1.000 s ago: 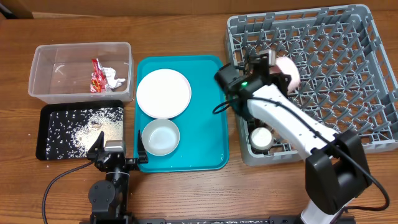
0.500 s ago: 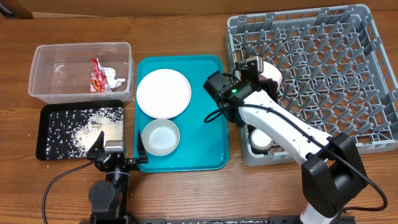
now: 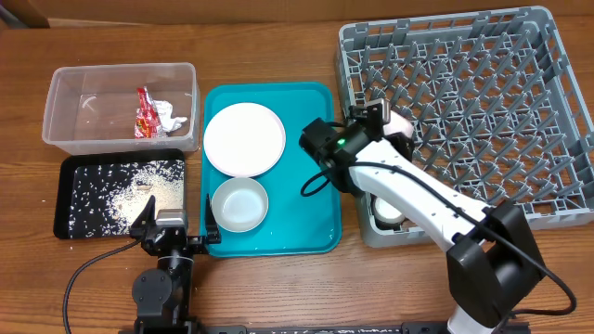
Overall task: Sort waste into correct bins and load items into the dishwasher
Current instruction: 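Move the right gripper to the white bowl and grasp its rim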
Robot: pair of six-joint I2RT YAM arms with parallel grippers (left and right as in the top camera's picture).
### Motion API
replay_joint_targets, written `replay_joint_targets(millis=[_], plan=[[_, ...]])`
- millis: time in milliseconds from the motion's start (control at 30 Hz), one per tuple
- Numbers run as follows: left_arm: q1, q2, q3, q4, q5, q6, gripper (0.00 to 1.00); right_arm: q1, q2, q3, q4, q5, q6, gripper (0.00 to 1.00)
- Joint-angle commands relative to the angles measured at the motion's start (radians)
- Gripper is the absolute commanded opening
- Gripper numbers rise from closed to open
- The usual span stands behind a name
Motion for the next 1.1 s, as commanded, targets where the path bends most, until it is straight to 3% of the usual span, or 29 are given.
replay_joint_targets(millis=[0, 367, 500, 767, 1067], plan=[[0.004, -0.011, -0.005, 0.004, -0.003, 0.016, 1.0, 0.026, -0.002, 0.087, 0.002, -0.074, 0.018, 0.4], [0.004, -0.011, -0.005, 0.004, -0.003, 0.016, 1.0, 0.064, -0.005, 0.315, -0.022, -0.302, 0.017, 0.51], [0.004, -0.011, -0.005, 0.004, -0.003, 0.016, 1.0, 0.064, -0.005, 0.314, 0.055, -0.553, -0.025, 0.58], [0.004, -0.011, -0.005, 0.004, -0.003, 0.016, 1.0, 0.075, 0.0, 0.183, 0.317, -1.148, -0.123, 0.42], [0.004, -0.011, -0.005, 0.004, -0.003, 0.016, 1.0, 0.126, 0.011, -0.077, 0.604, -1.248, -0.153, 0.37]])
